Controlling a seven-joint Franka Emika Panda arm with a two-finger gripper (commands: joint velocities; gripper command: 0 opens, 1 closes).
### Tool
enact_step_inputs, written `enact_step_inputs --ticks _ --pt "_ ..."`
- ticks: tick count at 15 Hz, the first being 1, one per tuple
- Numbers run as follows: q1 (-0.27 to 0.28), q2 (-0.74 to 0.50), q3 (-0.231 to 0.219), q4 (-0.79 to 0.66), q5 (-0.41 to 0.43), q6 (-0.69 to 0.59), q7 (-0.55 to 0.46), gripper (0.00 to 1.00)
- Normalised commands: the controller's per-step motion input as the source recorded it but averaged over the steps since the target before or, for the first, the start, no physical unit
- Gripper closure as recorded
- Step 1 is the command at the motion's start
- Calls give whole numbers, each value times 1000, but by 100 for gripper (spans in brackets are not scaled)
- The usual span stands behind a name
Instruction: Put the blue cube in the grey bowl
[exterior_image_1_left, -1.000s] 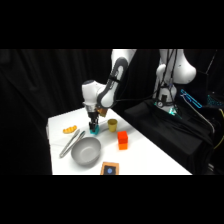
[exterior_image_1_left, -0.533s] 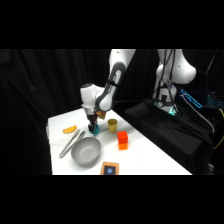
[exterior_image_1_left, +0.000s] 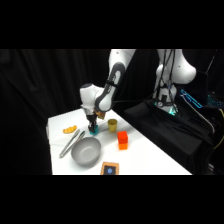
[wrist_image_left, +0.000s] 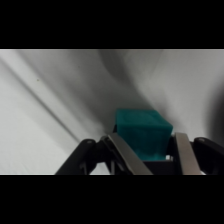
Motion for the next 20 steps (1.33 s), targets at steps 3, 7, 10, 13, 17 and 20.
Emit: enact_step_inputs --ticks 3,7,10,13,17,20 --pt "80 -450 -105 -184 -106 -363 -39 74" --pt "115 -519 -98 -133 -185 -458 12 74" --pt "115 -434 -42 -50 -188 -408 57 74" --pt "103 -293 36 27 -147 -303 73 74" --pt "91 -93 99 107 -69 -114 61 74" --pt "86 69 104 162 -15 67 38 74"
